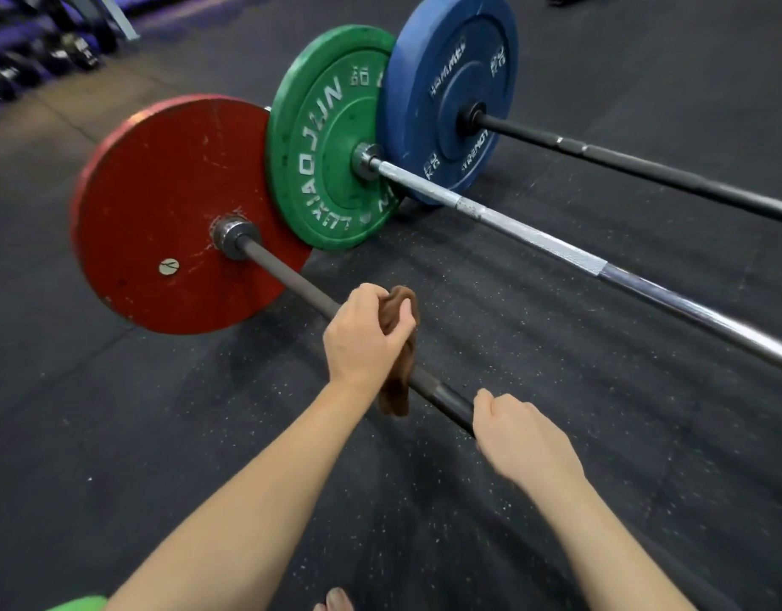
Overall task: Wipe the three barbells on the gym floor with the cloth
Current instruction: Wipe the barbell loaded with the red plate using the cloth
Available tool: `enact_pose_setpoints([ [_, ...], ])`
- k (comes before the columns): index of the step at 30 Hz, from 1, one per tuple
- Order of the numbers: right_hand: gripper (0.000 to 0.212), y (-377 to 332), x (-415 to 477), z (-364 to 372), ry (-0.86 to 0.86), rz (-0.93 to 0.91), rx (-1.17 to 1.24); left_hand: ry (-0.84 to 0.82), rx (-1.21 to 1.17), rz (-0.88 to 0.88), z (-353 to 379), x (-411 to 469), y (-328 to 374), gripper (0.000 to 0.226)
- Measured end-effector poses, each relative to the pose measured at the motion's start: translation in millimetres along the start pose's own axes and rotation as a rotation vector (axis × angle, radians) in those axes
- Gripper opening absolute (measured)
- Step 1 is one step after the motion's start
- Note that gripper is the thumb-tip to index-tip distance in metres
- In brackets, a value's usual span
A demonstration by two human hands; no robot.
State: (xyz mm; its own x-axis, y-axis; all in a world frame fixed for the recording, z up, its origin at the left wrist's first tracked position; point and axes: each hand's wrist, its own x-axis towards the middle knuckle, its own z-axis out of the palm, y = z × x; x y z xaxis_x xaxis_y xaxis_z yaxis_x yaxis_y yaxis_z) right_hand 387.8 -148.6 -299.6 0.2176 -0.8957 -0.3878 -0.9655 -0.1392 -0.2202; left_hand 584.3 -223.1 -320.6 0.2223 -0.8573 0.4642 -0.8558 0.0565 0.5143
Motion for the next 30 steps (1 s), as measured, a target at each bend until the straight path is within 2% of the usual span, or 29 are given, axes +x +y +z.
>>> enact_pose_setpoints([
  [4, 0.008, -1.6, 2.5, -0.3, -0.004, -0.025, -0.095, 0.054, -0.031, 0.281, 14.4, -28.7, 22.0, 0.027],
  [7, 0.012, 1.2, 2.1, 1.0, 0.001, -0.041, -0.118, -0.015, -0.015, 0.372, 12.9, -15.6, 13.0, 0.028],
  [9, 0.013, 2.9, 0.6, 0.3, -0.006, -0.042, -0.117, -0.053, -0.002, 0.308, 8.7, -2.7, 1.9, 0.026],
  [14, 0.018, 3.6, 0.9, 1.7, -0.007, -0.023, -0.082, -0.005, 0.080, -0.021, -2.9, 41.0, -39.7, 0.027],
  [18, 0.026, 3.3, 3.4, 1.6, -0.026, 0.008, -0.035, 0.001, 0.088, -0.085, -0.9, 39.3, -31.5, 0.025],
  [21, 0.033, 1.8, 2.9, 1.6, -0.031, 0.007, -0.023, -0.039, -0.019, 0.000, -3.1, 19.1, -17.6, 0.027],
  [24, 0.019, 3.2, 4.9, 2.6, -0.022, -0.005, -0.017, -0.116, -0.020, 0.188, 4.4, -13.8, 3.8, 0.023],
  [26, 0.014, 3.9, 5.6, 2.5, -0.018, -0.030, -0.041, -0.105, 0.002, 0.271, 11.1, -31.3, 11.5, 0.021],
  [30, 0.017, 5.8, 4.9, 3.2, -0.022, -0.053, -0.082, -0.105, -0.102, 0.276, 11.1, -6.9, -7.1, 0.021],
])
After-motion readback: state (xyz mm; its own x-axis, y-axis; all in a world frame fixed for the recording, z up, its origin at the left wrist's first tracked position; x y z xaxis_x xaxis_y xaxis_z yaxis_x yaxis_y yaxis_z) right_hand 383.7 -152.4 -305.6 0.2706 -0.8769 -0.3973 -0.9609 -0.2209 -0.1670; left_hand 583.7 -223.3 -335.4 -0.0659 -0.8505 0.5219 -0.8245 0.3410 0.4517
